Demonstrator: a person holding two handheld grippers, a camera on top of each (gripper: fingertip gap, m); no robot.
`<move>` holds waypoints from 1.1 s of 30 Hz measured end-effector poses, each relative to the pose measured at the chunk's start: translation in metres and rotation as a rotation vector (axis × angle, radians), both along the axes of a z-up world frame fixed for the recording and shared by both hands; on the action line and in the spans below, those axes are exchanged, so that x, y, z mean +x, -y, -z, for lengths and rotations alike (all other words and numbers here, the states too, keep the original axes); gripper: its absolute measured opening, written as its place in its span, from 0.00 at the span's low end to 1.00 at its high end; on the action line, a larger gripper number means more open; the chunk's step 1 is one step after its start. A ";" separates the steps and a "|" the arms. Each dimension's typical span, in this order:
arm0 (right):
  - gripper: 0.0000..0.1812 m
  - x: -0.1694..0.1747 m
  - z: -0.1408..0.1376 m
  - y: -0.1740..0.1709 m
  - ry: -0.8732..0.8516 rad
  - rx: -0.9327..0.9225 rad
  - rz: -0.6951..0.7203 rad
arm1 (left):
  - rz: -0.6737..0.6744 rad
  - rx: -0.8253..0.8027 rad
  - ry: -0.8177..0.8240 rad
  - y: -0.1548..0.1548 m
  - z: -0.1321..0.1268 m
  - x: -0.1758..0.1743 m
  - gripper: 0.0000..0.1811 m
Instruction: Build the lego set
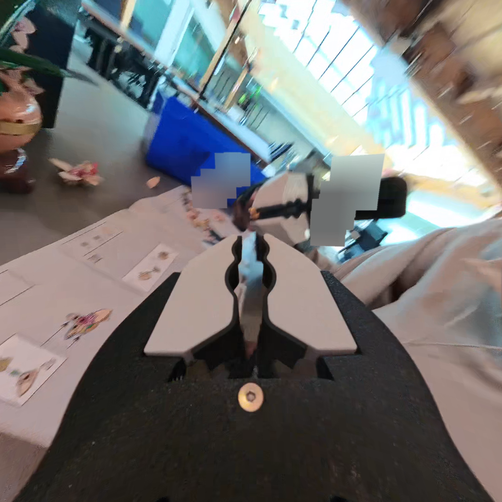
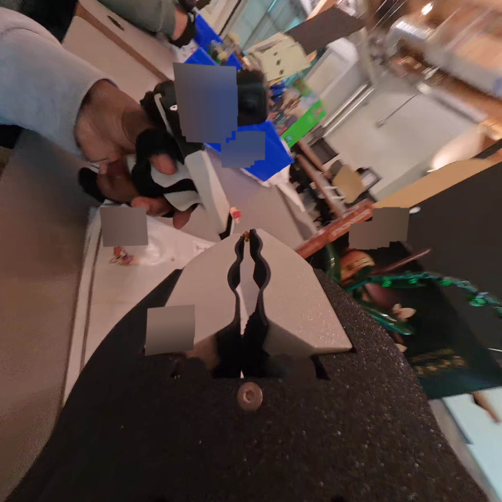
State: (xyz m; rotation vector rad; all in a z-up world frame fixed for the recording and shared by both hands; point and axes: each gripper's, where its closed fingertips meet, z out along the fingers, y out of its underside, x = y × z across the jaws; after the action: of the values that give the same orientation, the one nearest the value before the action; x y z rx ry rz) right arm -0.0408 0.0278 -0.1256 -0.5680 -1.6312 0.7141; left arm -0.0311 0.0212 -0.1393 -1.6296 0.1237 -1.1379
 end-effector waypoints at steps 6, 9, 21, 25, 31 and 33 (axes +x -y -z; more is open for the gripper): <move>0.02 0.002 -0.008 0.016 -0.095 0.127 0.034 | 0.065 0.056 0.203 0.008 -0.024 0.001 0.06; 0.02 0.003 -0.014 0.019 -0.109 0.124 0.020 | 0.081 0.066 0.191 0.010 -0.024 0.002 0.05; 0.03 0.003 -0.019 0.029 -0.124 0.097 -0.015 | 0.119 0.156 0.145 0.020 -0.031 0.005 0.03; 0.06 0.010 -0.016 0.036 -0.023 -0.127 -0.159 | 0.167 0.205 0.042 0.028 -0.028 0.007 0.03; 0.03 0.020 -0.011 0.035 0.226 -0.474 -0.308 | 0.225 0.239 -0.216 0.038 -0.011 0.013 0.03; 0.03 0.020 -0.001 0.042 0.322 -0.464 -0.343 | 0.251 0.233 -0.266 0.041 -0.007 0.018 0.03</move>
State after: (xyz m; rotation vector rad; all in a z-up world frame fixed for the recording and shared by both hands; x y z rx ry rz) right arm -0.0212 -0.0142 -0.1243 -0.7710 -1.8943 1.3301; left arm -0.0134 -0.0193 -0.1327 -1.5768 0.6256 -1.0421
